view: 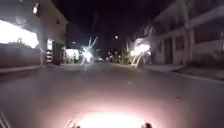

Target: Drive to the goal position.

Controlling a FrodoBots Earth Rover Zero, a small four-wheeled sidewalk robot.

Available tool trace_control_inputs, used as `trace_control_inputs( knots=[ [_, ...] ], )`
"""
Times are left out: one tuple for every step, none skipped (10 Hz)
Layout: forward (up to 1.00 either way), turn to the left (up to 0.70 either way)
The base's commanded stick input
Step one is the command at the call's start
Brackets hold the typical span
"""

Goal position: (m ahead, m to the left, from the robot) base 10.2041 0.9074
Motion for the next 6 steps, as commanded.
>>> trace_control_inputs(
  knots=[
    [0.7,0.0],
    [0.7,0.0],
    [0.7,0.0],
    [0.7,0.0],
    [0.7,0.0],
    [0.7,0.0]
  ],
)
